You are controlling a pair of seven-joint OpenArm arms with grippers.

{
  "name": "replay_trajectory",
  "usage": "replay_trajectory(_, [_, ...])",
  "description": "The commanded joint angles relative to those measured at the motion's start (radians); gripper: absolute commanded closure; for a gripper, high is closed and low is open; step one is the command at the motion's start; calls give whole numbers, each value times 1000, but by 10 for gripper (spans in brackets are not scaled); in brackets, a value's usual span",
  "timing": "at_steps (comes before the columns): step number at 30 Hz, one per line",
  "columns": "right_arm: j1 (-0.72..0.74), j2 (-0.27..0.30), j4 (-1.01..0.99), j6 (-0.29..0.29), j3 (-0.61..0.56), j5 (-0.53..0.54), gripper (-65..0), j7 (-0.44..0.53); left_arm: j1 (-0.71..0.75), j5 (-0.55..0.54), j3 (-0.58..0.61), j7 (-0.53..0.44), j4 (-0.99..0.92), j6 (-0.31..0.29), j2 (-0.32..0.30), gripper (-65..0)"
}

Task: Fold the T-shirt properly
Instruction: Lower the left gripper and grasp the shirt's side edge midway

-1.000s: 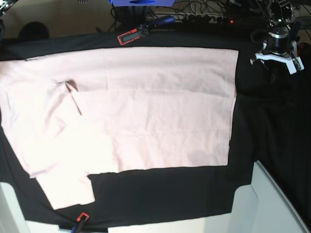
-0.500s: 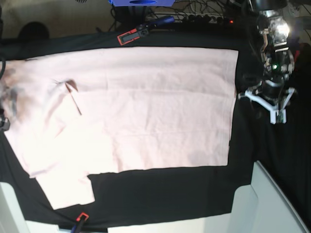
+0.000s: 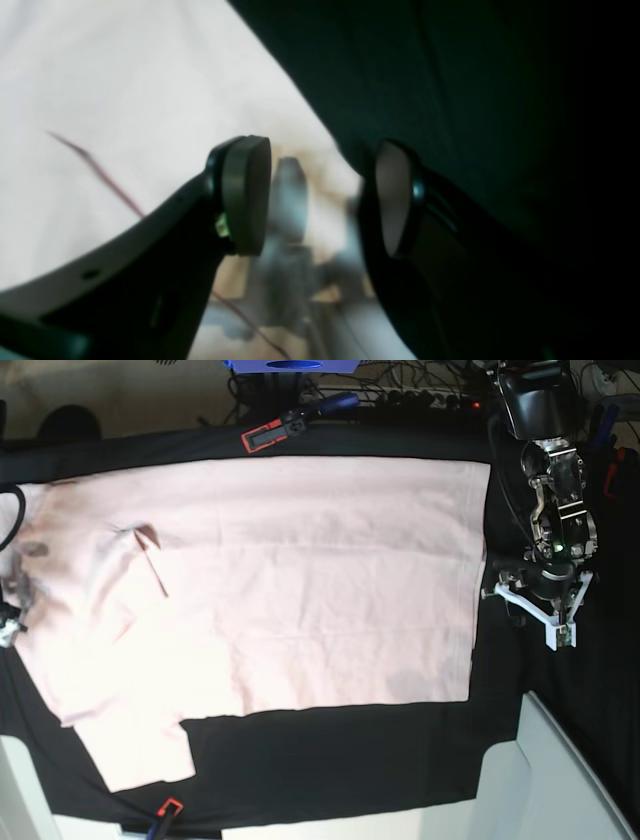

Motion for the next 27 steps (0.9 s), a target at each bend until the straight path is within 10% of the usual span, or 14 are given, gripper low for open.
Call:
replay_trajectory(1, [26, 4, 9, 0, -16, 8, -328, 43, -15, -3, -6, -27, 17, 2, -13, -304])
replay_trajectory(27, [-63, -28, 15, -14, 50, 8, -328, 60, 13, -3, 0, -24, 28, 2, -9, -304])
